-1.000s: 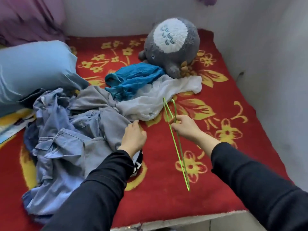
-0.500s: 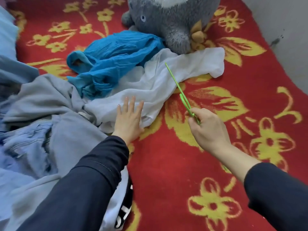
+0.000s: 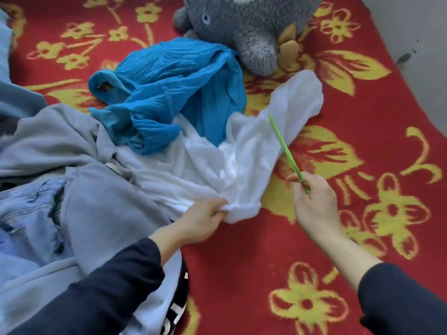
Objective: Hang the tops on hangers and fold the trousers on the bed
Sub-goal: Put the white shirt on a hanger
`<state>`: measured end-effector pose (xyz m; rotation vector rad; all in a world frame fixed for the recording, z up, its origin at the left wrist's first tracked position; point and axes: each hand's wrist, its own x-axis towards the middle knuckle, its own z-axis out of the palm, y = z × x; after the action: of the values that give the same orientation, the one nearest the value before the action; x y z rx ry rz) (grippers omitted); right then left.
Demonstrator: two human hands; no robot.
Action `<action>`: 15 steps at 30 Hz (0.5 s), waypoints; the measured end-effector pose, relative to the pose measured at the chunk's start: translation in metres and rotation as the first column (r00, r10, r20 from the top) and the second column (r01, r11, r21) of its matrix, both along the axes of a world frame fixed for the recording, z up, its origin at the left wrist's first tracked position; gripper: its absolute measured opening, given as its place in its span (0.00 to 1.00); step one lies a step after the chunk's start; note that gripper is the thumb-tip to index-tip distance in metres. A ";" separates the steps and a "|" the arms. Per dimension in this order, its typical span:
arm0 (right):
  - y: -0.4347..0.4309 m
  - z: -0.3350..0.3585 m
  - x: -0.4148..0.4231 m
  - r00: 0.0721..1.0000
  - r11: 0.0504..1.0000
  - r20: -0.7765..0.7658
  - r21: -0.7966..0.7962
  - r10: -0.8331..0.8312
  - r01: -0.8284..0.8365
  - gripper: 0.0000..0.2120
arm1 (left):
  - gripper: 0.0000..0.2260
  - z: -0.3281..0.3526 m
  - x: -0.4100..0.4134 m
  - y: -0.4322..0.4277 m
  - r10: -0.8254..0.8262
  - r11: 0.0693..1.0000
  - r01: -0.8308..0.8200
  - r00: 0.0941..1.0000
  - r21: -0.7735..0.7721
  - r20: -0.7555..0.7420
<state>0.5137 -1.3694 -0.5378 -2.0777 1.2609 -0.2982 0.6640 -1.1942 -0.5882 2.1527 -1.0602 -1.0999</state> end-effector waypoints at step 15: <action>0.065 -0.008 -0.040 0.993 0.973 -0.112 0.224 -0.039 0.064 0.10 | 0.17 -0.018 -0.081 0.028 0.005 1.000 -0.003 0.942 -0.008 0.335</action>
<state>0.4733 -1.3049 -0.5460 -1.8886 1.3473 -0.0621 0.5834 -1.1659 -0.6059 2.3896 -1.2007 -0.7381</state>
